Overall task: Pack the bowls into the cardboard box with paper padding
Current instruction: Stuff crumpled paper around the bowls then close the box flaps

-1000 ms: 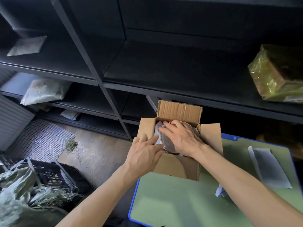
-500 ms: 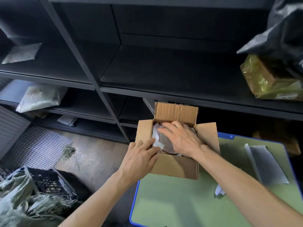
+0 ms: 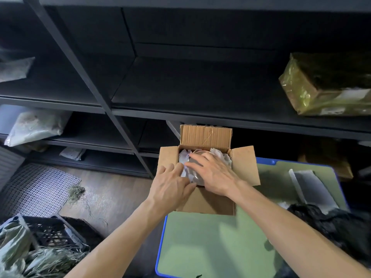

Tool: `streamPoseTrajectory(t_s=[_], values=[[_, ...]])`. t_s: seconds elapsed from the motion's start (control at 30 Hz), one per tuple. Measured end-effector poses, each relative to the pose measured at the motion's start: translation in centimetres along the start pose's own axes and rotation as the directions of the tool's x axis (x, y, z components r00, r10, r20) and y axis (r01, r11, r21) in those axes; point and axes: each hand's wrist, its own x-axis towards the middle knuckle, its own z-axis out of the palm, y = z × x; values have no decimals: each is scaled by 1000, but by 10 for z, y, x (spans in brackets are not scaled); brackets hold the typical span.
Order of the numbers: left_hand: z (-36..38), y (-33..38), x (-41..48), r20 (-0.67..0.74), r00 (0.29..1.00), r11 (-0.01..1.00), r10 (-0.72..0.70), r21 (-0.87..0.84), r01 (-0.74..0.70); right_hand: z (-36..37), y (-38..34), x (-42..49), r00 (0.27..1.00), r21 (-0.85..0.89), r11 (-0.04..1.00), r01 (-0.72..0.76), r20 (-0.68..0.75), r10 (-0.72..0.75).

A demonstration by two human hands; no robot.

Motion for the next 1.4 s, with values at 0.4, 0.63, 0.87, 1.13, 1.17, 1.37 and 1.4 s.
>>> streamPoseTrajectory(t_s=[0.4,0.63,0.87,1.13,1.17,1.37,1.4], values=[[-17,51,32,-130,990,953,-58,-302,16,-29,13,-54,966,168,981,-93,-223,130],[-25,110,53,-99,990,884,105,-445,-139,-47,35,-114,913,171,956,-237,-297,280],[-22,153,56,-101,968,851,230,-461,-251,-35,53,-189,810,204,867,-455,-309,498],[2,210,56,42,932,830,361,-469,-301,-23,63,-257,717,277,724,-632,-147,682],[6,217,57,84,923,831,375,-471,-295,-19,66,-266,708,272,705,-655,-106,698],[43,258,60,363,818,864,446,-412,-288,13,78,-300,701,168,681,-713,181,689],[51,263,61,404,794,870,455,-392,-299,19,80,-302,700,150,686,-712,238,674]])
